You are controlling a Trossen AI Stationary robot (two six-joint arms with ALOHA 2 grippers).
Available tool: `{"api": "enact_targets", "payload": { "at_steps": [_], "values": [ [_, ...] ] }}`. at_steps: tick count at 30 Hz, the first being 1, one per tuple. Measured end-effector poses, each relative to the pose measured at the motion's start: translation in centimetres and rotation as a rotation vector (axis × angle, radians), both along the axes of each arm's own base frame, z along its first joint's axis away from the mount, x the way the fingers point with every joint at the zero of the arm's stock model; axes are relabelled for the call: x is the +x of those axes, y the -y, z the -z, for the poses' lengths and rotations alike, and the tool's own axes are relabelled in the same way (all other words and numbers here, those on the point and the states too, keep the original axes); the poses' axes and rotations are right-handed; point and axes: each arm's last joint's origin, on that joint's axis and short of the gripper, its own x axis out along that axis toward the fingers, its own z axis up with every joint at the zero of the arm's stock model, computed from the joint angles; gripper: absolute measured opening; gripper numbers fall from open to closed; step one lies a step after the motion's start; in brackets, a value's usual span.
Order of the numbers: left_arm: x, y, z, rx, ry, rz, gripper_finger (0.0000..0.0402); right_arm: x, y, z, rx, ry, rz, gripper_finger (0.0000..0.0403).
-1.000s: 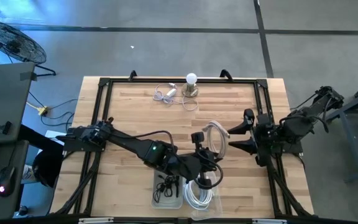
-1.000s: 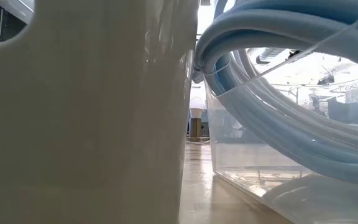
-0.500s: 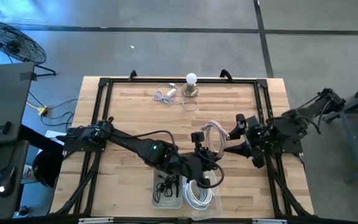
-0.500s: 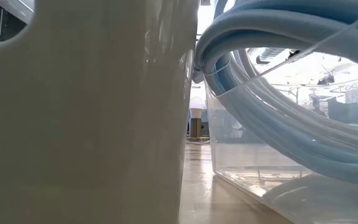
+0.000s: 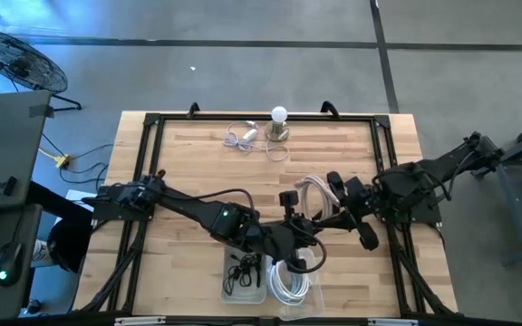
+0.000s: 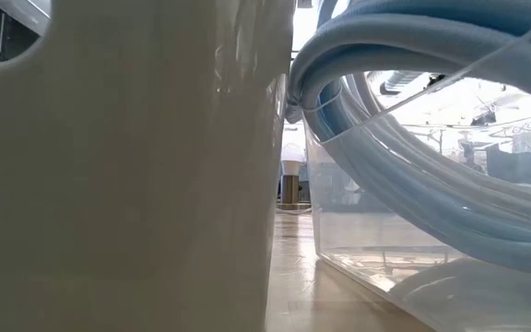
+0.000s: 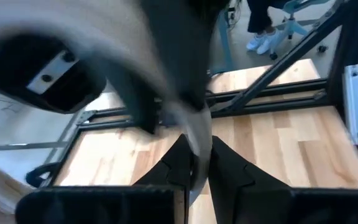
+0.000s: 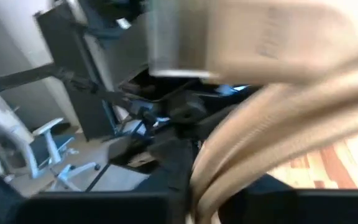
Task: Pick & Place USB Port
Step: Put the brown HDMI cable into the transparent bin
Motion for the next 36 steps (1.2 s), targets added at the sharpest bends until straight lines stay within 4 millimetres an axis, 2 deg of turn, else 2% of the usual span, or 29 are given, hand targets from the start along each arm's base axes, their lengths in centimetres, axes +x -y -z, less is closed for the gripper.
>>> {"api": "enact_targets", "payload": {
  "at_steps": [1, 2, 8, 15, 18, 24, 27, 30, 36],
  "values": [
    [0.0, -0.1, 0.0, 0.004, -0.002, -0.001, 0.0027, 0.0, 0.0, 0.0, -0.017, 0.008, -0.013, 0.0032],
    [0.0, -0.1, 0.0, 0.003, -0.001, -0.001, 0.0027, -0.1, 0.0, 0.0, -0.027, 0.013, -0.014, 0.0025],
    [0.0, -0.1, 0.0, -0.013, 0.007, -0.010, 0.0054, -0.2, 0.1, 0.0, -0.062, 0.015, -0.004, 0.0026],
    [0.2, 0.1, -0.5, -0.024, 0.029, 0.062, 0.0059, -1.0, 0.4, -0.4, -0.064, 0.031, 0.007, 0.0025],
    [0.1, 0.0, -0.6, -0.017, 0.039, 0.040, 0.0060, -1.5, 0.7, -0.7, -0.068, 0.039, 0.029, 0.0024],
    [-1.0, -0.3, -2.6, -0.031, 0.090, 0.068, 0.0062, -3.2, 1.6, -1.2, -0.086, 0.040, 0.078, 0.0012],
    [-1.9, 0.1, -3.6, -0.060, 0.101, 0.140, 0.0062, -4.2, 2.2, -1.5, -0.106, 0.043, 0.152, 0.0010],
    [-2.3, 0.7, -3.8, -0.073, 0.100, 0.187, 0.0062, -5.6, 2.8, -1.9, -0.127, 0.053, 0.210, 0.0010],
    [-2.8, 1.0, -3.9, -0.055, 0.092, 0.175, 0.0062, -7.9, 3.3, -1.9, -0.076, 0.013, 0.191, 0.0010]
  ]
}}
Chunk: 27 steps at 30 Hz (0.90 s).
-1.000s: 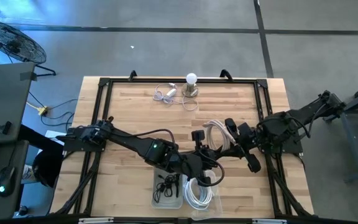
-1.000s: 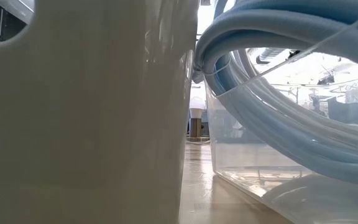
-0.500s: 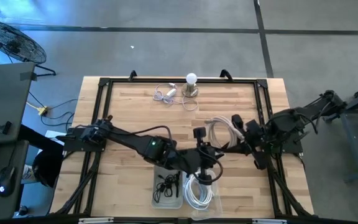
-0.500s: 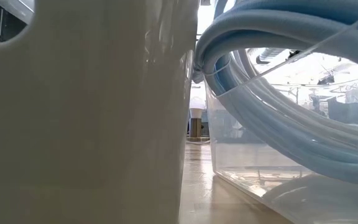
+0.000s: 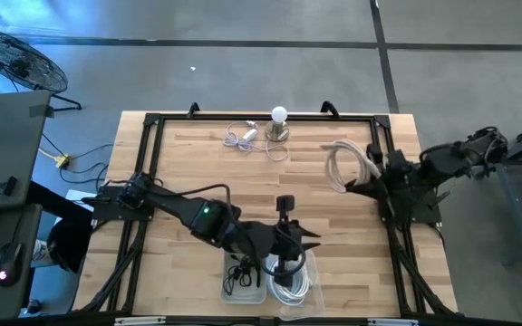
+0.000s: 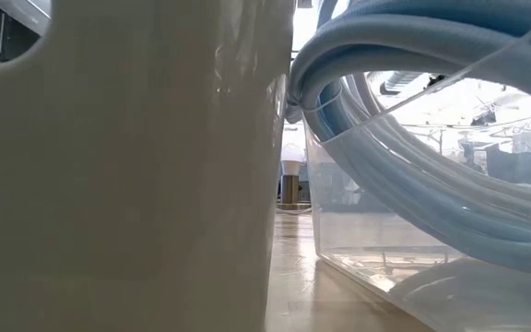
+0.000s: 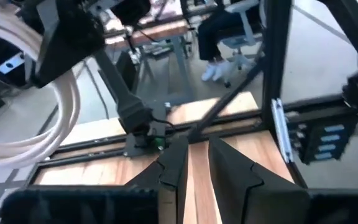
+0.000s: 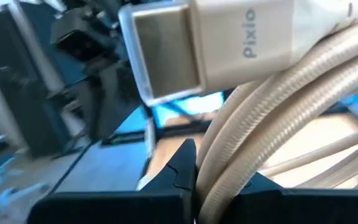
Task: Pick & Place USB Port
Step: Put the brown HDMI cable into the transparent bin
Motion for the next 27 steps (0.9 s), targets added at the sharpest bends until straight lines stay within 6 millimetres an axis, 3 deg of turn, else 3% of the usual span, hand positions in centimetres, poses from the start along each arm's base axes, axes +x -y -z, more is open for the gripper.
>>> {"api": "enact_targets", "payload": {
  "at_steps": [6, 11, 19, 27],
  "values": [
    [-0.6, -0.4, 0.3, 0.003, -0.069, -0.024, 0.0062, -0.2, -1.8, 1.7, 0.036, -0.162, -0.111, 0.0010],
    [-2.7, -1.6, -0.5, -0.001, -0.141, -0.102, 0.0062, 0.4, -4.5, 2.9, 0.020, -0.262, -0.236, 0.0010],
    [-8.6, -4.5, -3.3, 0.041, -0.269, -0.162, 0.0062, 1.9, -7.9, 5.0, 0.087, -0.384, -0.163, 0.0010],
    [-13.4, -7.0, -6.1, 0.045, -0.255, -0.204, 0.0062, 5.7, -11.3, 7.0, 0.168, -0.355, -0.052, 0.0010]
  ]
}}
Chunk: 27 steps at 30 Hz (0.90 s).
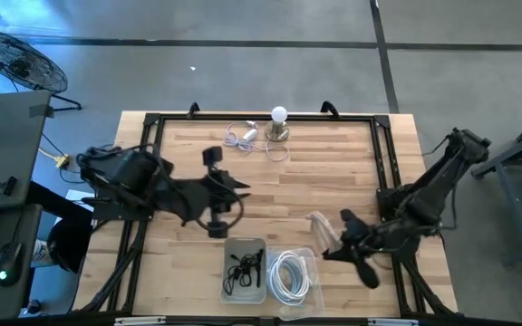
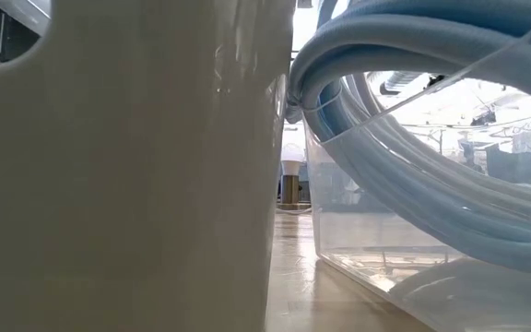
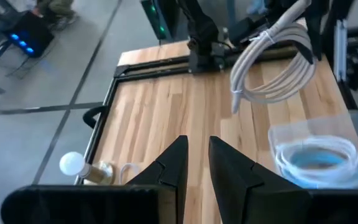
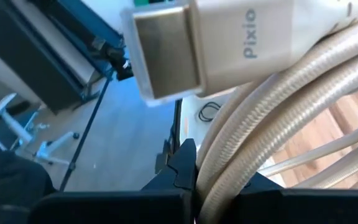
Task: Pick & Place USB Port
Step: Put the brown HDMI cable into the transparent bin
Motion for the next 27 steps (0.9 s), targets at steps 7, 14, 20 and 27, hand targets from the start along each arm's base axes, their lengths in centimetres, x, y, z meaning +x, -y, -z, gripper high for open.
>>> {"api": "enact_targets", "payload": {
  "at_steps": [7, 14, 20, 27],
  "values": [
    [-3.0, -0.4, -0.2, 0.051, -0.103, 0.056, 0.0062, 3.0, -2.0, 2.7, 0.090, -0.022, 0.186, 0.0010],
    [-4.4, 0.4, 0.6, 0.092, -0.209, 0.092, 0.0062, 4.2, -4.7, 4.2, 0.167, 0.045, 0.230, 0.0010],
    [-4.7, 0.8, 0.6, 0.098, -0.212, 0.115, 0.0062, 5.1, -7.3, 4.7, 0.178, 0.046, 0.208, 0.0010],
    [-4.6, 0.8, 0.6, 0.086, -0.221, 0.132, 0.0062, 6.1, -9.4, 5.4, 0.177, -0.023, 0.212, 0.0010]
  ]
}}
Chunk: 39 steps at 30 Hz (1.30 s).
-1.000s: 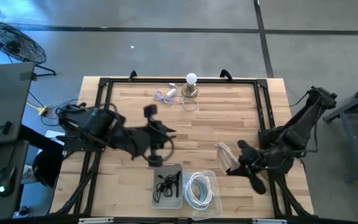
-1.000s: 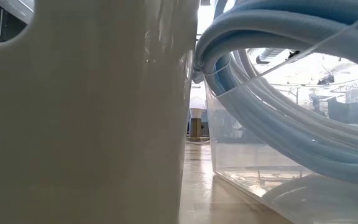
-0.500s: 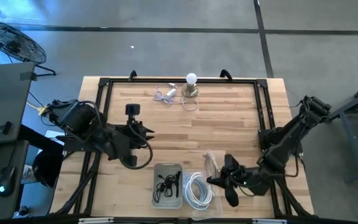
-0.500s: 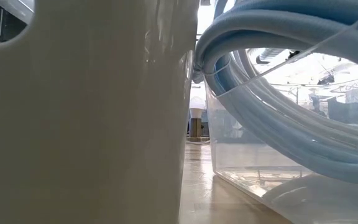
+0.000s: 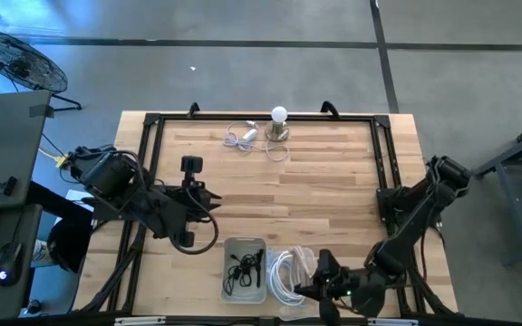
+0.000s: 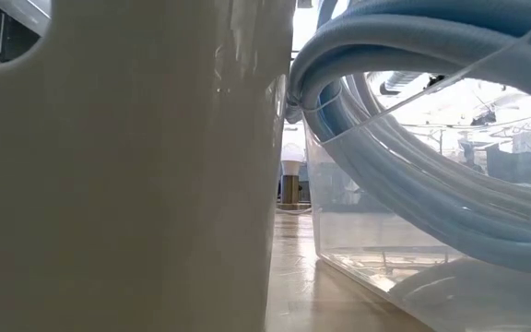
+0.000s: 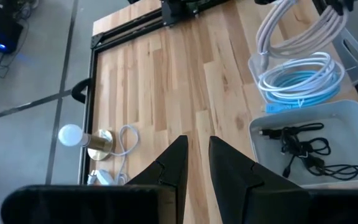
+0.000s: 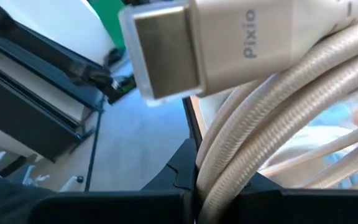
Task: Pick & Place USB Port
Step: Put the brown HDMI cable into the transparent bin
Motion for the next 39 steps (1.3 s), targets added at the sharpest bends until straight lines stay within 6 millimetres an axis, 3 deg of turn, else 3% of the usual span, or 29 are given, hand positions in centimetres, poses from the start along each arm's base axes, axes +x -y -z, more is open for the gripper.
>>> {"api": "enact_targets", "payload": {
  "at_steps": [11, 39],
  "values": [
    [0.0, 0.0, 0.0, -0.006, -0.001, 0.001, 0.0062, -0.2, -0.1, 2.7, -0.002, -0.182, 0.055, 0.0010],
    [0.0, 0.1, 0.0, -0.033, -0.005, 0.000, 0.0062, 0.7, 0.4, 3.4, 0.100, -0.320, -0.047, 0.0010]
  ]
}}
